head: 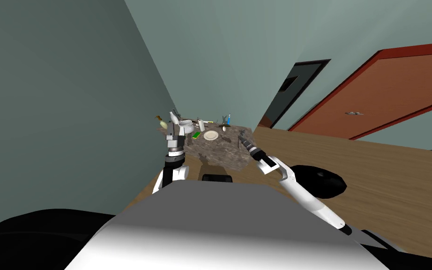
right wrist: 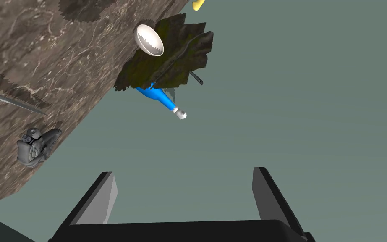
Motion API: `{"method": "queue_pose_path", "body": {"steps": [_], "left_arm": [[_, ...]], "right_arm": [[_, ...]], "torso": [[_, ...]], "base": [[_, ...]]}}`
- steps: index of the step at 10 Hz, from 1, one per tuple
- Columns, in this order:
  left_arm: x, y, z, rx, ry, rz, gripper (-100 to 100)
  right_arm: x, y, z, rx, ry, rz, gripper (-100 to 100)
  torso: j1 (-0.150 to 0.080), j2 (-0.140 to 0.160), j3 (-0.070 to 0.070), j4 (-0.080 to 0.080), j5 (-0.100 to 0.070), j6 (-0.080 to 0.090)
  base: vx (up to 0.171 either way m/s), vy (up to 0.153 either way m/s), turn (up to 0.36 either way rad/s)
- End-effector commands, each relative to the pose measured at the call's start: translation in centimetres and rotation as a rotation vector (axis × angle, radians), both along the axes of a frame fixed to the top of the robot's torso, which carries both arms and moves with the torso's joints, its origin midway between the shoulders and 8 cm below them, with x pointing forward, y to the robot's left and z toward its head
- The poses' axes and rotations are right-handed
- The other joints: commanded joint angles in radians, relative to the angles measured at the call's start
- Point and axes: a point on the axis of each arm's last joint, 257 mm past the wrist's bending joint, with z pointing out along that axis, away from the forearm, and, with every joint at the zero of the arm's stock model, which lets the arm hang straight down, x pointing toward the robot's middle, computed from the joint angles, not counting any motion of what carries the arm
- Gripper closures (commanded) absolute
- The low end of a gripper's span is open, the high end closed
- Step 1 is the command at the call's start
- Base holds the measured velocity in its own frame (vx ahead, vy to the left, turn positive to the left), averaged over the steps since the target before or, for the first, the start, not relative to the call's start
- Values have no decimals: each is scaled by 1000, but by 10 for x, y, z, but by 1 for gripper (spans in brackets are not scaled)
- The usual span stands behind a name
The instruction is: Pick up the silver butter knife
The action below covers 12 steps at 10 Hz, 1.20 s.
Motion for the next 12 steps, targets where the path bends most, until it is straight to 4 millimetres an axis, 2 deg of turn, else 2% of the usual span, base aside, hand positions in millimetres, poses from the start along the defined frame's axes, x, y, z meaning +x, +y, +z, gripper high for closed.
{"method": "queue_pose_path", "body": {"steps": [1,3,4,5,6,7,8,10,11,12], "left_arm": [[0,0,0,0,0,0,0],[0,0,0,0,0,0,0],[0,0,0,0,0,0,0],[0,0,0,0,0,0,0],[0,0,0,0,0,0,0],[0,0,0,0,0,0,0],[0,0,0,0,0,0,0],[0,0,0,0,0,0,0],[0,0,0,0,0,0,0],[0,0,0,0,0,0,0]], "right_arm": [[2,-6,-11,-33,30,-13,-100],[10,-36,-38,-138,110,-48,-100],[9,-39,-43,-145,126,-58,-100],[12,-57,-55,-197,167,-79,-100],[12,-58,-57,-200,173,-83,-100],[13,-78,-70,-254,221,-110,-100],[14,-94,-77,-299,249,-126,-100],[13,-100,-83,-307,267,-139,-100],[12,-121,-93,-357,312,-168,-100],[12,-121,-94,-358,313,-169,-100]], "torso": [[0,0,0,0,0,0],[0,-1,0,0,0,0],[1,0,0,0,0,0],[0,0,0,0,0,0],[0,-1,0,0,0,0],[-1,-1,0,0,0,0],[-1,-1,0,0,0,0],[-1,-1,0,0,0,0],[-3,0,0,0,-1,1],[-3,0,0,0,-1,0]], "base": [[15,44,37],[4,77,112],[6,64,36],[15,67,99],[17,47,48],[18,53,101],[21,66,157],[10,34,21],[11,27,99],[13,24,69]]}}
